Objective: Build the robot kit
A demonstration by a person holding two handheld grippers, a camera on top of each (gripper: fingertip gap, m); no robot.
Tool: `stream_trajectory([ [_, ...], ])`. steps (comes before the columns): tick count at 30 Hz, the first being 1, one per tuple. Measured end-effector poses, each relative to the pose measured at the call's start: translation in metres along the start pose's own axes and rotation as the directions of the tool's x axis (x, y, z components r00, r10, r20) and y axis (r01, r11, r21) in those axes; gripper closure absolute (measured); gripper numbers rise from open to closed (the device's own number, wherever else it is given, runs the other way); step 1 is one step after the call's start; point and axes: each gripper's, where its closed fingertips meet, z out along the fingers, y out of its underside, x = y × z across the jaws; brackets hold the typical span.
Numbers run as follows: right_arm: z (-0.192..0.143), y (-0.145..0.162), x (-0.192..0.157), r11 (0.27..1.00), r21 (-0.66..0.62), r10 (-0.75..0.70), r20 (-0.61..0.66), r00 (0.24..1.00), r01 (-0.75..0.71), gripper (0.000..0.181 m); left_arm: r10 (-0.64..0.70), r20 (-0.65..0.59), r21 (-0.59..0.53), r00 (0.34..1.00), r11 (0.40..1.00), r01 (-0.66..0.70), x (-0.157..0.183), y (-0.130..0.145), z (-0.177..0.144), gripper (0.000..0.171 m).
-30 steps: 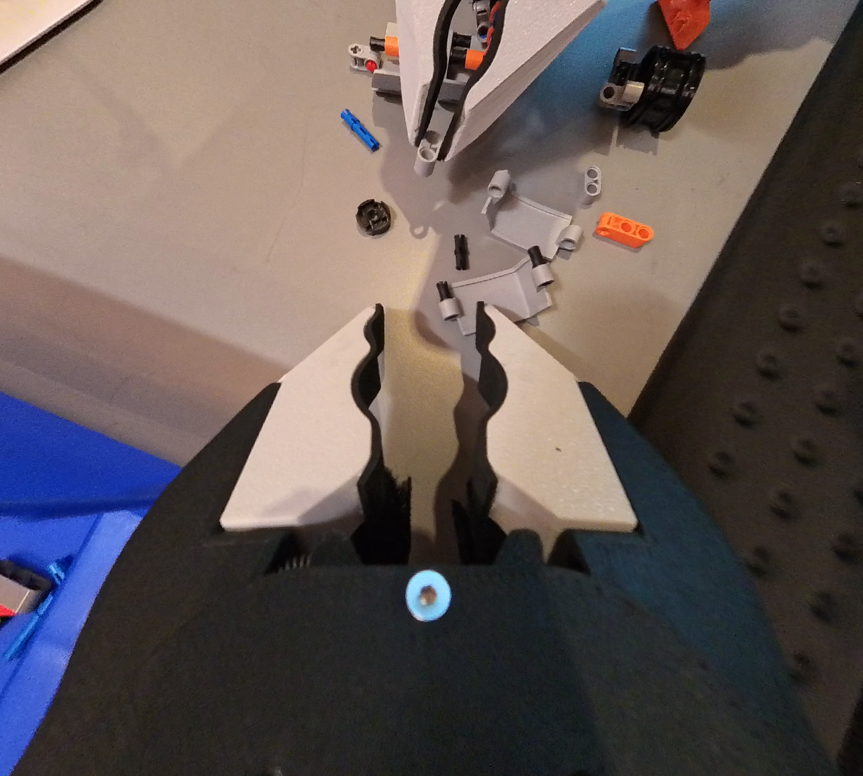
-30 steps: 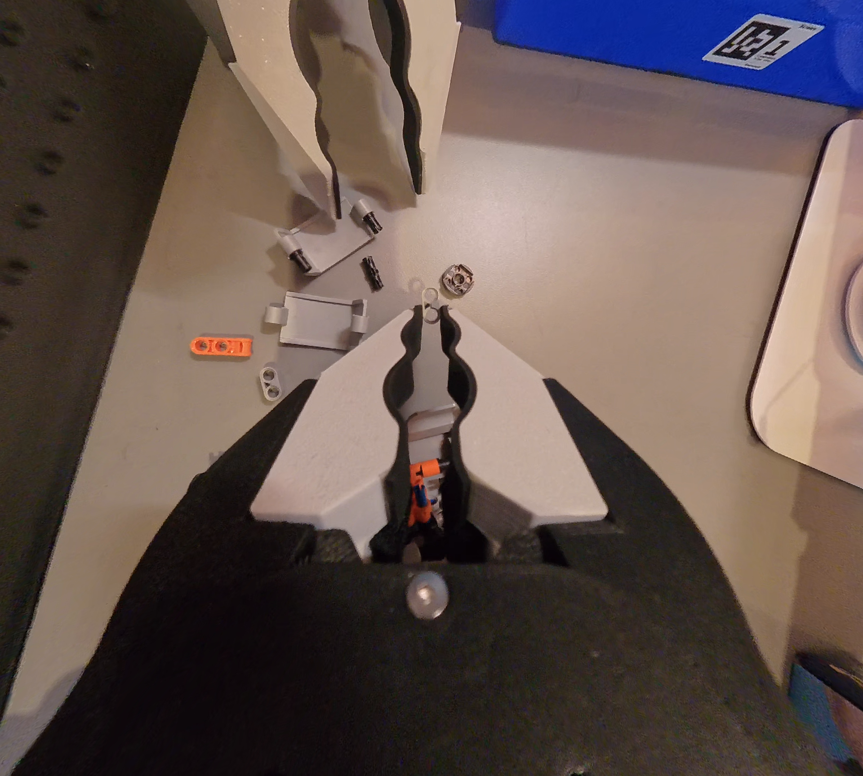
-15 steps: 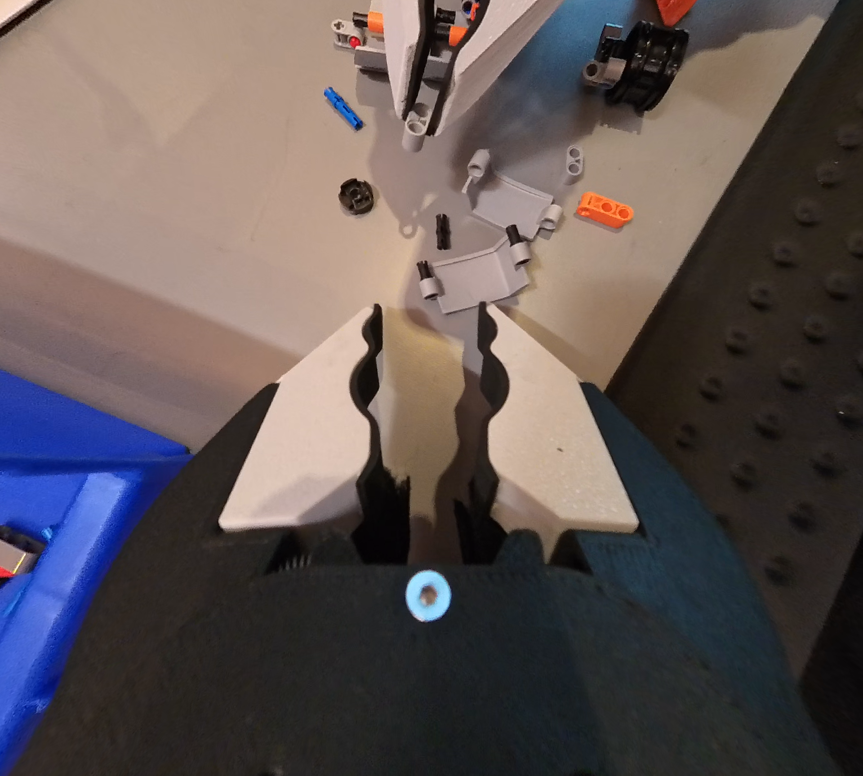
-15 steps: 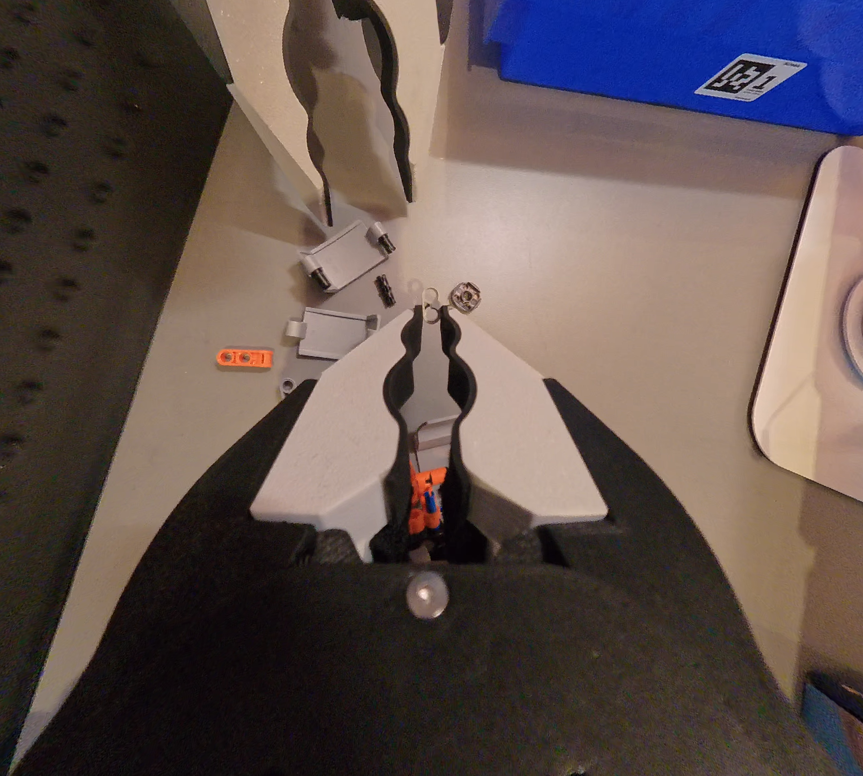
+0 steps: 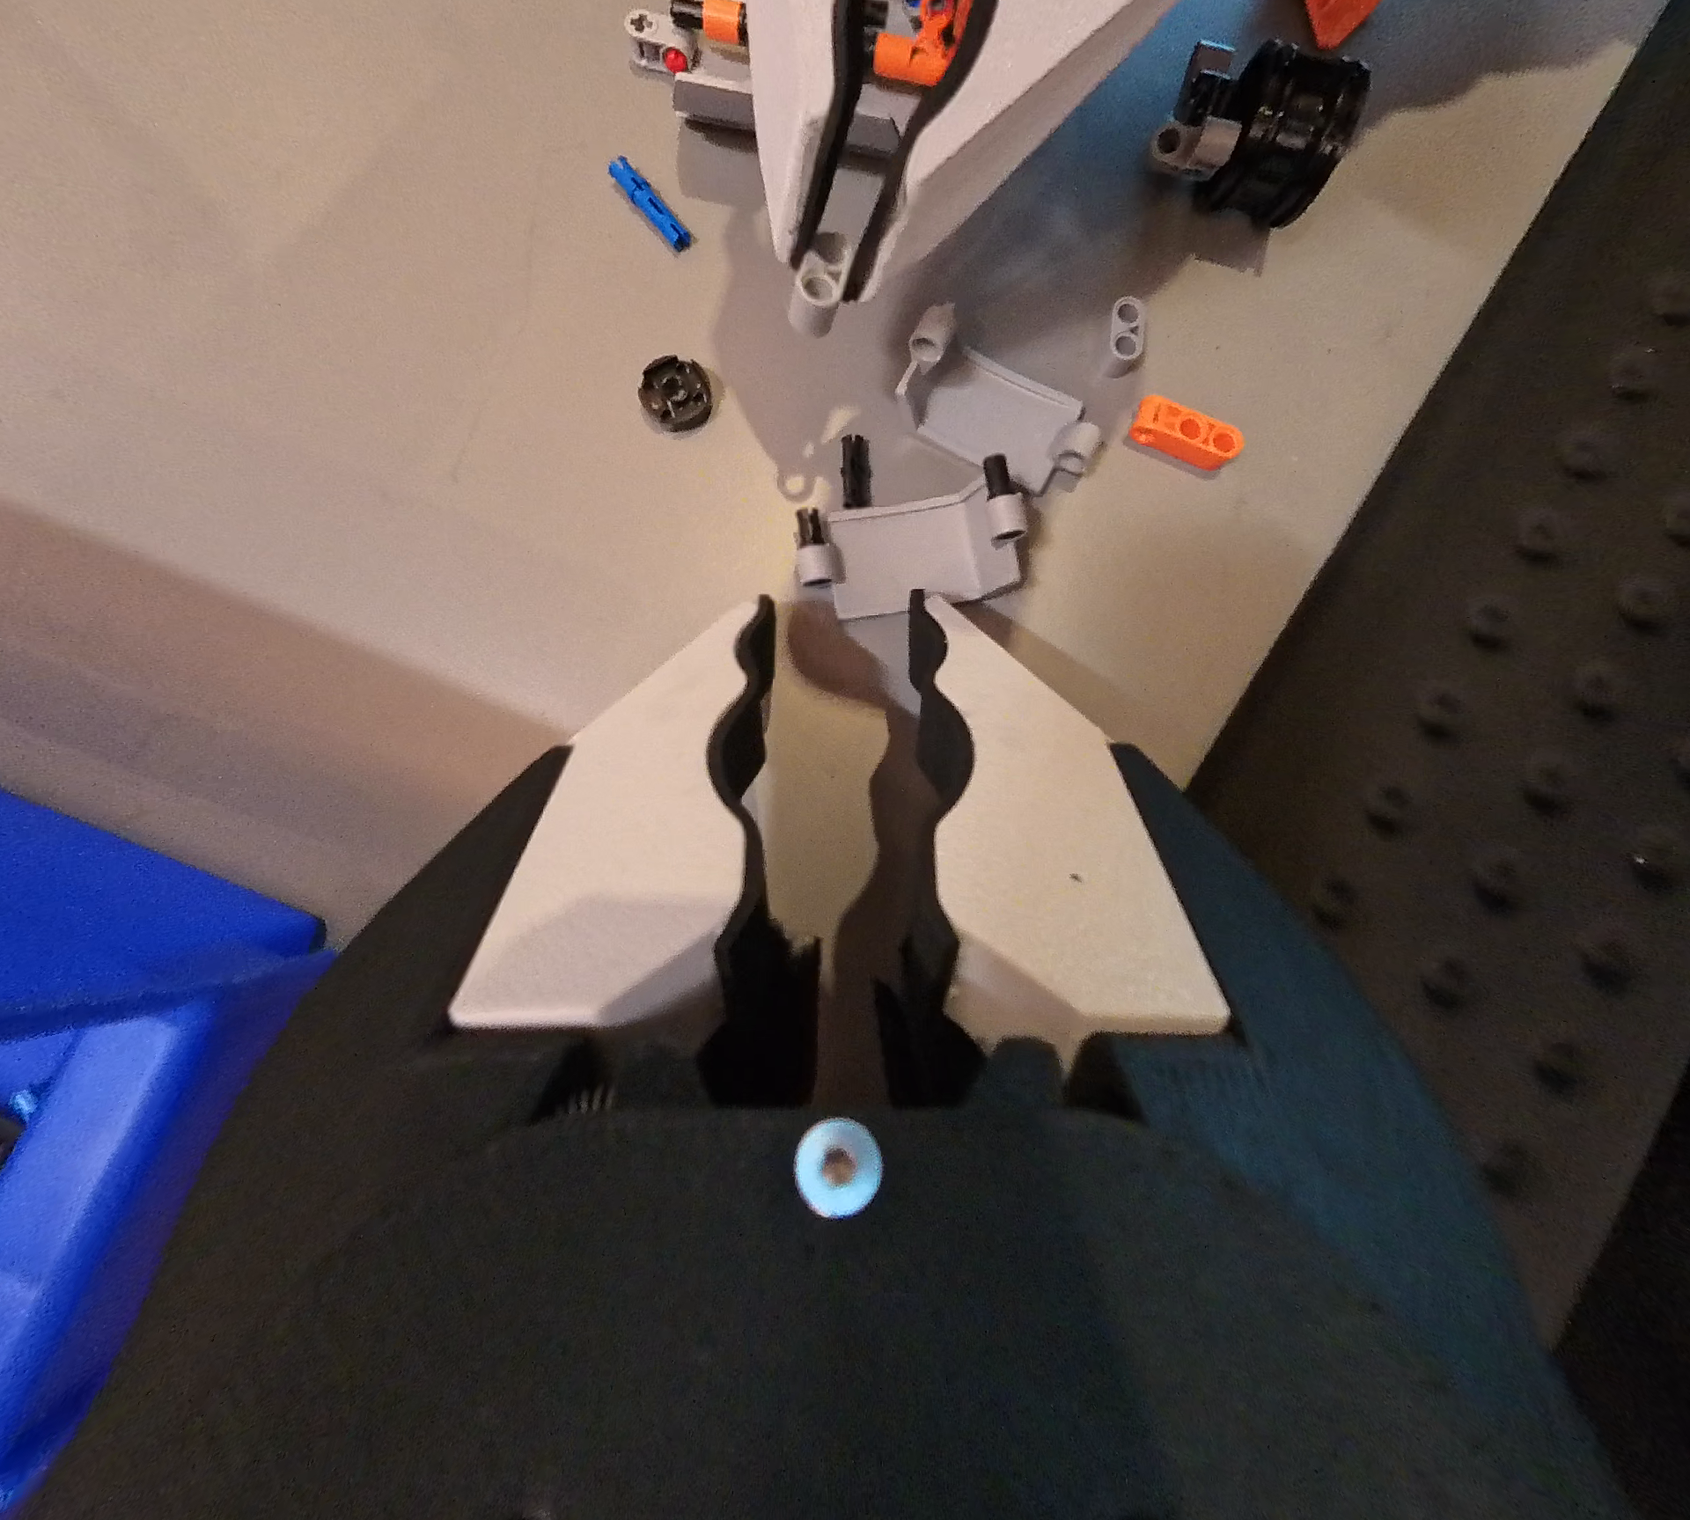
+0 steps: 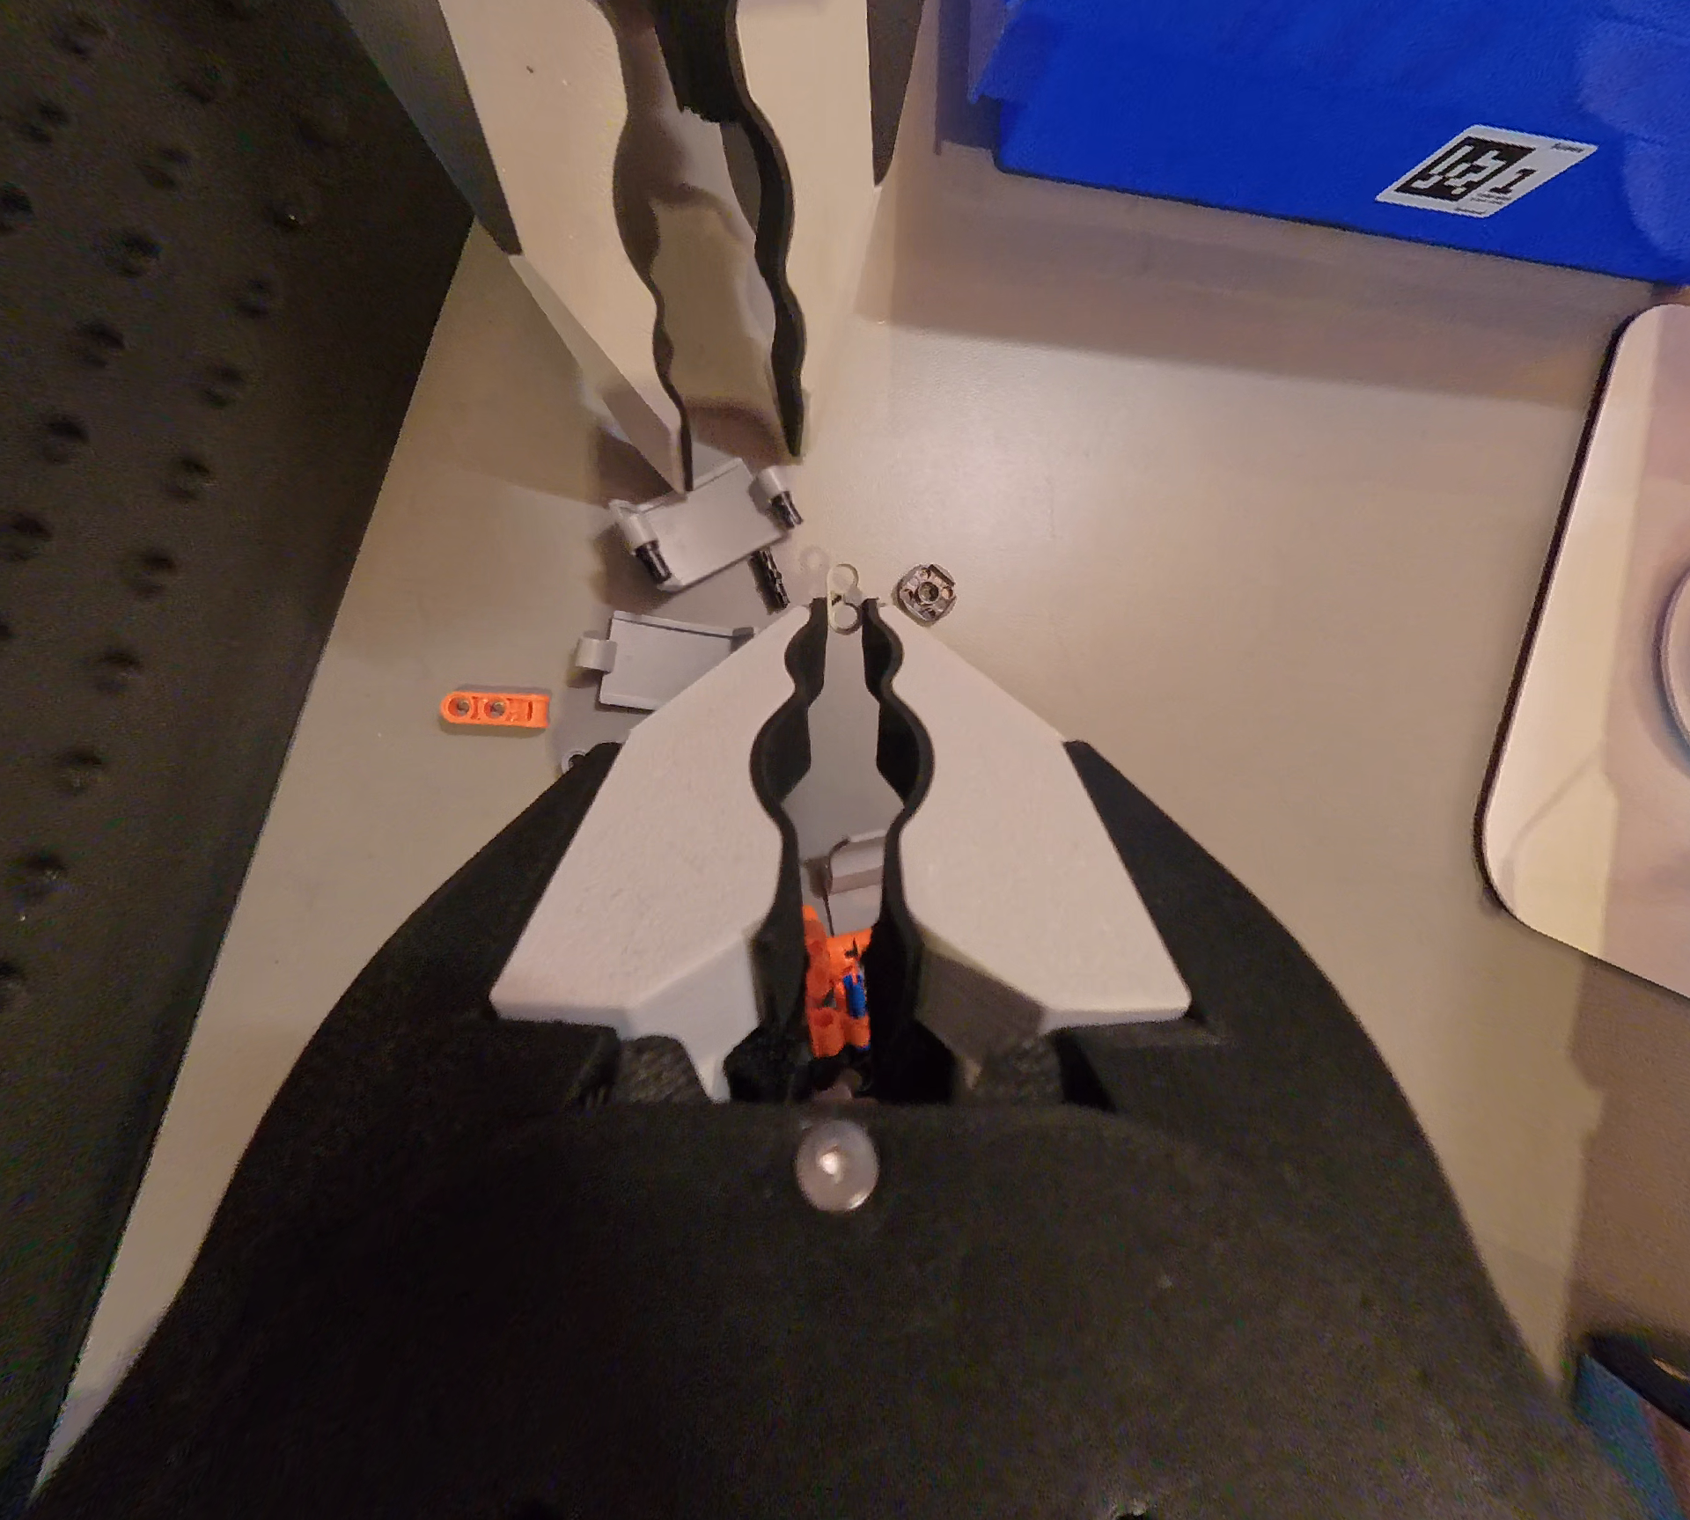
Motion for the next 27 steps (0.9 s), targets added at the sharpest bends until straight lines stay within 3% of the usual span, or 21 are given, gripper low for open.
stream_trajectory([
  [10, 0.001, 0.000, -0.002, 1.000, -0.003, -0.004, 0.004, 1.000, 0.004, 0.176, -0.058, -0.054, 0.023, 0.997, 0.998, 0.059, -0.002, -0.010, 0.000, 0.145],
  [16, 0.002, 0.000, -0.003, 1.000, -0.004, -0.007, 0.006, 1.000, 0.007, 0.176, -0.092, -0.069, -0.006, 0.993, 0.996, 0.091, 0.000, -0.007, 0.005, 0.163],
  [20, 0.002, 0.000, -0.003, 1.000, -0.003, -0.007, 0.008, 1.000, 0.007, 0.176, -0.066, -0.065, -0.002, 0.996, 0.998, 0.066, 0.002, -0.008, 0.005, 0.165],
  [27, -0.004, -0.014, -0.005, 0.994, 0.097, 0.051, 0.052, 0.997, -0.056, 0.176, 0.081, 0.026, 0.156, 0.996, 0.984, -0.084, 0.003, -0.037, -0.014, 0.166],
])
